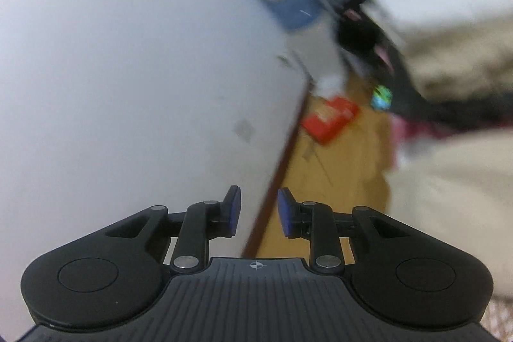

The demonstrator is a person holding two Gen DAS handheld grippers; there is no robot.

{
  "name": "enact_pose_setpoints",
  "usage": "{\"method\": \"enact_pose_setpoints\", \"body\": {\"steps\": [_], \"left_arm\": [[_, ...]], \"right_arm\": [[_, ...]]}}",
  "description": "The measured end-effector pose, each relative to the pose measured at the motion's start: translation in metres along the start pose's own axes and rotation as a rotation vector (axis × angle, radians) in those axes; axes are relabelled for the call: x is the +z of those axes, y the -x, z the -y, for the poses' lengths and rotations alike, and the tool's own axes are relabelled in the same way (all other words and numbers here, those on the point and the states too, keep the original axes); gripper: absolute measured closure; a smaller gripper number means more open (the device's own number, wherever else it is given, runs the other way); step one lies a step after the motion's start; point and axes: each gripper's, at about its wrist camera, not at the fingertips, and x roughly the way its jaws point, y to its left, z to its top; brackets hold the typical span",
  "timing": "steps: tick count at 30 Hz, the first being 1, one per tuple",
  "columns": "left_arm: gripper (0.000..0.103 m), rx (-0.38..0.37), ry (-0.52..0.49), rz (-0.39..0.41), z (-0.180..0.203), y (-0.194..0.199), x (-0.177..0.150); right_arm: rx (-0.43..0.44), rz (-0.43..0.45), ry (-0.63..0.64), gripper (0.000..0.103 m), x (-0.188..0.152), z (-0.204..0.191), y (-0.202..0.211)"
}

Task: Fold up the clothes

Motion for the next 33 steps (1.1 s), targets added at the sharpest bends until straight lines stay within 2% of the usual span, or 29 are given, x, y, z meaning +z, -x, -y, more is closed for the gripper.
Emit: {"method": "enact_pose_setpoints", "body": {"steps": [1,3,4,5,7,10,12,15,19,20,22,26,28,29,32,33], "left_arm": [[0.074,-0.023,0.029,0.039,-0.01,0.015,-0.003],[0.071,-0.139,0.037,0.122,-0.02,0.05,-0.009],[0.065,-0.228,0.021,0.15,-0.021,0.069,-0.014],[0.057,-0.361,-0.027,0.157,-0.018,0.09,-0.024],[0.053,-0.626,-0.121,0.16,-0.01,0.13,-0.046],[0.053,-0.941,-0.212,0.073,0.018,0.171,-0.093],[0.053,-1.125,-0.253,-0.026,0.041,0.187,-0.124],[0.053,-1.311,-0.305,-0.187,0.084,0.19,-0.175],[0.053,-1.402,-0.353,-0.324,0.13,0.183,-0.221],[0.053,-1.405,-0.355,-0.333,0.134,0.185,-0.23],[0.053,-1.411,-0.353,-0.349,0.142,0.187,-0.249],[0.053,-1.446,-0.252,-0.35,0.133,0.186,-0.258],[0.054,-1.504,-0.213,-0.375,0.13,0.187,-0.258],[0.053,-1.528,-0.201,-0.386,0.129,0.188,-0.259],[0.053,-1.558,-0.195,-0.397,0.128,0.194,-0.26],[0.053,-1.551,-0.195,-0.401,0.132,0.195,-0.262]], "right_arm": [[-0.012,-0.002,0.01,0.09,0.0,-0.001,-0.001],[-0.056,-0.005,0.033,0.086,-0.002,-0.003,-0.002],[-0.079,-0.005,0.041,0.084,-0.002,-0.002,-0.001],[-0.083,-0.007,0.033,0.08,-0.003,0.0,0.002],[-0.082,-0.004,0.021,0.077,-0.004,0.004,0.007],[-0.078,0.014,0.019,0.073,-0.005,0.005,0.02],[-0.078,0.043,0.018,0.069,-0.005,0.003,0.031],[-0.057,0.125,-0.015,0.061,-0.009,0.006,0.063],[-0.115,0.199,-0.124,0.049,-0.021,0.029,0.101],[-0.141,0.198,-0.156,0.045,-0.025,0.036,0.104],[-0.18,0.208,-0.215,0.045,-0.03,0.049,0.112],[-0.227,0.251,-0.322,0.048,-0.034,0.074,0.129],[-0.231,0.294,-0.388,0.047,-0.036,0.08,0.146],[-0.203,0.29,-0.423,0.046,-0.04,0.083,0.151],[-0.121,0.238,-0.525,0.039,-0.058,0.091,0.151],[-0.127,0.221,-0.556,0.038,-0.064,0.094,0.148]]}}
